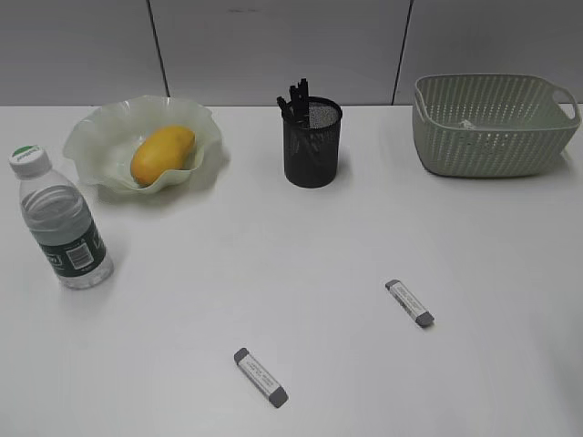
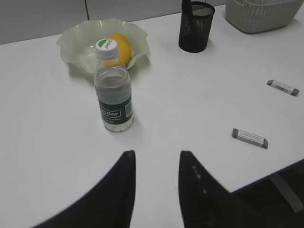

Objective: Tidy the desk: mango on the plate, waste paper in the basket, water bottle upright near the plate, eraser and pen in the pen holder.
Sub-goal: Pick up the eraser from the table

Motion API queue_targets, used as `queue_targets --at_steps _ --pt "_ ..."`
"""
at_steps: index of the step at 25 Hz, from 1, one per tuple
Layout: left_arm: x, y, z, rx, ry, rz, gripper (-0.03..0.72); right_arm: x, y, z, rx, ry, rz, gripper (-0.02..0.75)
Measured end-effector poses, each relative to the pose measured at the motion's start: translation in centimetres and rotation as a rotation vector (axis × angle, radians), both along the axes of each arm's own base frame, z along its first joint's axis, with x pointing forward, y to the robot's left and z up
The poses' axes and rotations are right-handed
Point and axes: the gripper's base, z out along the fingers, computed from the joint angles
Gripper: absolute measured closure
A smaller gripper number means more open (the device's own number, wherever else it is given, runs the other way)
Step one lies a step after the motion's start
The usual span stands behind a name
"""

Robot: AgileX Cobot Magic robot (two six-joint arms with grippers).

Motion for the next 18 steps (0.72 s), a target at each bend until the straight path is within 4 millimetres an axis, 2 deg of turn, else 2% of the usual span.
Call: queue_targets --at_steps 3,6,8,10,12,15,18 --pt "0.0 0.0 0.0 -0.001 -0.002 0.02 0.454 4.8 1.6 -1.3 -0.04 0.168 0.01 0.324" --pt "-0.2 -0.1 0.0 -0.001 -0.002 0.126 0.454 10.2 3.4 -3.2 -0.082 0.328 0.025 0.324" --pt "-0.3 -0.1 0.0 -0.001 -0.002 0.211 0.454 13.3 4.9 -5.7 -0.116 0.466 0.049 0.324" --pt "-0.4 -0.2 0.0 -0.001 -0.002 0.29 0.454 15.5 6.7 -8.0 -0.155 0.575 0.087 0.324" --pt "-0.4 -0.3 0.0 -0.002 -0.002 0.359 0.454 16.9 9.0 -10.6 -0.197 0.661 0.133 0.324" --pt "-0.5 -0.3 0.0 -0.001 -0.002 0.436 0.454 17.6 11.9 -14.0 -0.264 0.744 0.18 0.324" --pt "-0.5 -0.4 0.0 -0.002 -0.002 0.467 0.454 17.9 13.2 -16.8 -0.32 0.806 0.181 0.324"
